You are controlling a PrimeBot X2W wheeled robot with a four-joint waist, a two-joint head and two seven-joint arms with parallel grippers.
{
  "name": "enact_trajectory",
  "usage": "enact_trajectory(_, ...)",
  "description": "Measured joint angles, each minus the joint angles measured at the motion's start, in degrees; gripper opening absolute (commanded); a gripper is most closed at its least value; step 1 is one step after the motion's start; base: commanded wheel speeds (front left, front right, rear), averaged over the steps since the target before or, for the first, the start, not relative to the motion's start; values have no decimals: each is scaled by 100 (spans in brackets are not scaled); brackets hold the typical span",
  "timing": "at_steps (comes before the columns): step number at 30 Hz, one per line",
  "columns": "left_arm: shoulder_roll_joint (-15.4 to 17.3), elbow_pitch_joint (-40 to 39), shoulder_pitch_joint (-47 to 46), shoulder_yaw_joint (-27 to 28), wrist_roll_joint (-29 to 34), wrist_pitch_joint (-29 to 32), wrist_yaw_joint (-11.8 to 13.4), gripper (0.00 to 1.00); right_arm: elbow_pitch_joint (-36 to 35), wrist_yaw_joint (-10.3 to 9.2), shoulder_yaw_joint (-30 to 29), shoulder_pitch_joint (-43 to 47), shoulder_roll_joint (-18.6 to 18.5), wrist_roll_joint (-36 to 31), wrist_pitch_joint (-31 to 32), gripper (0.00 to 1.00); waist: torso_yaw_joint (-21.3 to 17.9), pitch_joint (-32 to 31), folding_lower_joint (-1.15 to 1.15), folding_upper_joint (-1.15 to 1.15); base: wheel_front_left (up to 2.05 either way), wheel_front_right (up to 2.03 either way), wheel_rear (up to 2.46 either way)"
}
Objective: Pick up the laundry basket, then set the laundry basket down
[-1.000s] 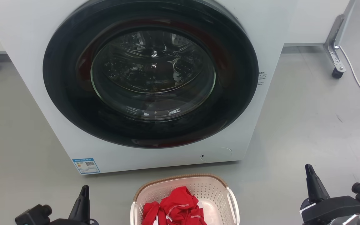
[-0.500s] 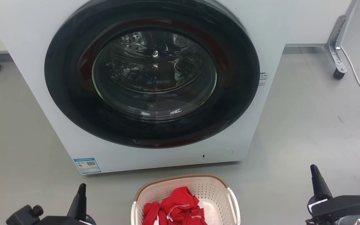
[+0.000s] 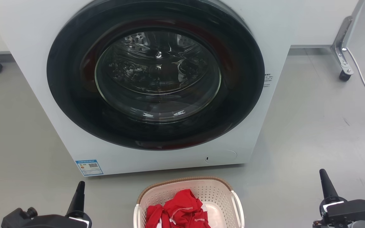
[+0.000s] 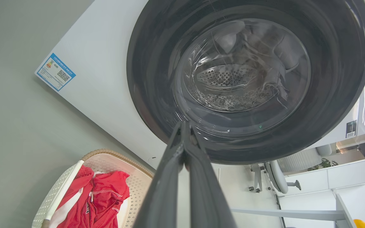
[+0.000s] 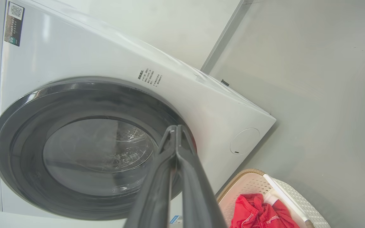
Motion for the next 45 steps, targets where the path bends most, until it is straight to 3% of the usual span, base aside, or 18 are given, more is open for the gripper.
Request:
enact_trajectory(31,-175,419,-348,524,-2370,386,-454,0,299,452,-968,-99,453,2086,614,0,57,-13,0,0,0,0,0)
enact_trajectory(45,-183,435,-365,545,-2504,397,-494,0,313,453,-1006,-102,472,2140,641,0,59,-13,0,0,0,0,0)
